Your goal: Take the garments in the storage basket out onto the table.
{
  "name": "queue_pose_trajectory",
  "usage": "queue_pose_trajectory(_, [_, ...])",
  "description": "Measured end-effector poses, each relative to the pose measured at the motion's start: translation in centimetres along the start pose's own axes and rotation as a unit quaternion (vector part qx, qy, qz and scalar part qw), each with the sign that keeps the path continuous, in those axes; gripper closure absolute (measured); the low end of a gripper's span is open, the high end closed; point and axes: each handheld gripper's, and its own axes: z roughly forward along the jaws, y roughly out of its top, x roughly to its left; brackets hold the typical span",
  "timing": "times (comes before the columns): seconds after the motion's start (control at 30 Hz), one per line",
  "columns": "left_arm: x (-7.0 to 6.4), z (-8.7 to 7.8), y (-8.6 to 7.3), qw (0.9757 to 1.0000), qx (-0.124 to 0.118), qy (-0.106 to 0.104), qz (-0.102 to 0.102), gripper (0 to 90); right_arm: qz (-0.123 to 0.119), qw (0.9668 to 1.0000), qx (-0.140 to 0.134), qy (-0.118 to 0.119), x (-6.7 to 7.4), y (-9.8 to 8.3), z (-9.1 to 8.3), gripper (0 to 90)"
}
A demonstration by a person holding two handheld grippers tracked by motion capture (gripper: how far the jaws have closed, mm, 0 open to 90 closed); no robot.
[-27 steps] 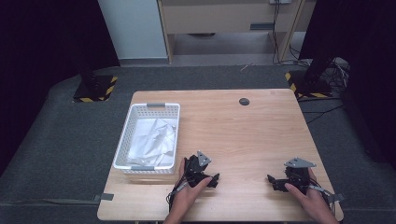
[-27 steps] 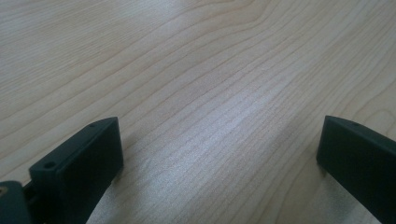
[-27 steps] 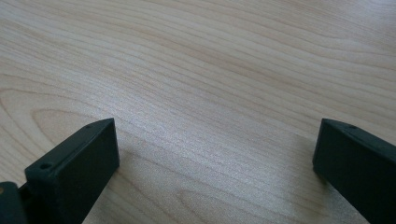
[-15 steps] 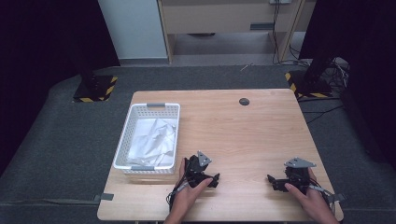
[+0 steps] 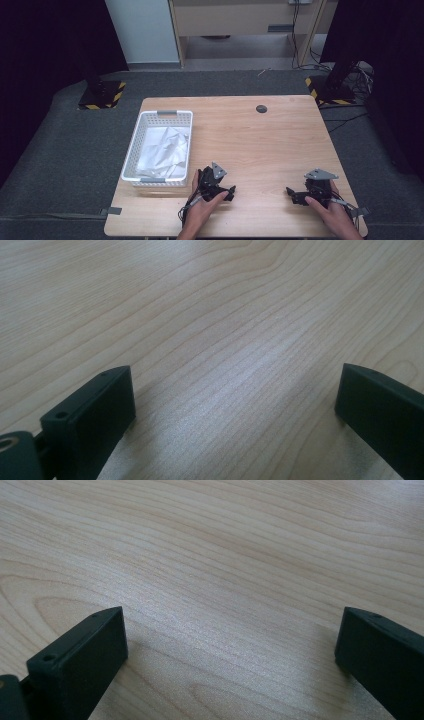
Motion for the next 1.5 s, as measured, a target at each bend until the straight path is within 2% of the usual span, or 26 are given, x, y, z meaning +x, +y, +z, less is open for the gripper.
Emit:
queue_pose_trajectory(0.23, [-0.5, -1.0, 0.4, 0.9999, -0.006, -0.009, 0.001, 3.1, 0.000, 1.0000, 0.000, 0.001, 0.0, 0.0, 0.0, 0.4])
queue_pose_trajectory(0.3, [-0.6, -1.2, 0.5, 0.9999, -0.005, -0.011, 0.004, 3.2, -0.001, 1.0000, 0.000, 0.001, 0.0, 0.0, 0.0, 0.4])
queue_pose_trajectory(0.43, [-1.4, -1.9, 0.6, 0.9995, -0.001, -0.020, 0.023, 3.6, -0.001, 1.0000, 0.000, 0.001, 0.0, 0.0, 0.0, 0.4])
queue_pose_trajectory(0.8, [-2.3, -3.9, 1.1, 0.9990, -0.005, -0.026, 0.036, 4.2, -0.001, 1.0000, 0.000, 0.001, 0.0, 0.0, 0.0, 0.4])
queue_pose_trajectory(1.0, [-2.3, -4.7, 1.7, 0.9989, -0.016, -0.025, 0.037, 4.6, -0.001, 1.0000, 0.000, 0.001, 0.0, 0.0, 0.0, 0.4])
queue_pose_trajectory(1.27, [-1.8, -5.7, 2.2, 0.9989, -0.018, -0.026, 0.033, 4.6, -0.001, 1.0000, 0.000, 0.001, 0.0, 0.0, 0.0, 0.4])
queue_pose_trajectory(1.5, [-1.5, -6.6, 2.7, 0.9987, -0.022, -0.027, 0.037, 4.5, -0.001, 1.0000, 0.000, 0.001, 0.0, 0.0, 0.0, 0.4])
